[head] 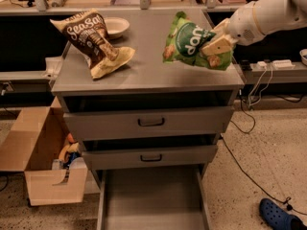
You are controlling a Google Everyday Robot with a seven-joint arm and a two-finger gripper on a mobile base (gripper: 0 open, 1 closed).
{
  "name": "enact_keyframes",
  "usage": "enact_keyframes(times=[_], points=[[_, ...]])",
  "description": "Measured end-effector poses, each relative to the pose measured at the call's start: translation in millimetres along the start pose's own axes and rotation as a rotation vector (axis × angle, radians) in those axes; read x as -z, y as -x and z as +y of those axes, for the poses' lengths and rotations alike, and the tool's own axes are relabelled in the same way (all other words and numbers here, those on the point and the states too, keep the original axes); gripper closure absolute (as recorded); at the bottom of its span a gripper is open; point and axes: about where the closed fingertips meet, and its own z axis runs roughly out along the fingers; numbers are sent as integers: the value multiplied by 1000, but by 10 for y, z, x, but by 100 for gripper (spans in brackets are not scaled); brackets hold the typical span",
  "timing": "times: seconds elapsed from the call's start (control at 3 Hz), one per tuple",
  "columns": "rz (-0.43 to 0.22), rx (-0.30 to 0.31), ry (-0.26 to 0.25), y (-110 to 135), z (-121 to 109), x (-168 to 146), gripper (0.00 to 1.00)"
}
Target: Place green rice chip bag into bottom drawer
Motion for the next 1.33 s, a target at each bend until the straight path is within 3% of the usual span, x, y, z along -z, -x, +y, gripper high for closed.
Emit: enact_keyframes(times=[0.33,0.67,1.0,1.33], points=[[-3,3,124,-243,358,140,100],[-26,1,142,-523,833,508,100],[9,-29,46,-964,1236,654,100],[20,-46,84,-1053,1357,533,100]])
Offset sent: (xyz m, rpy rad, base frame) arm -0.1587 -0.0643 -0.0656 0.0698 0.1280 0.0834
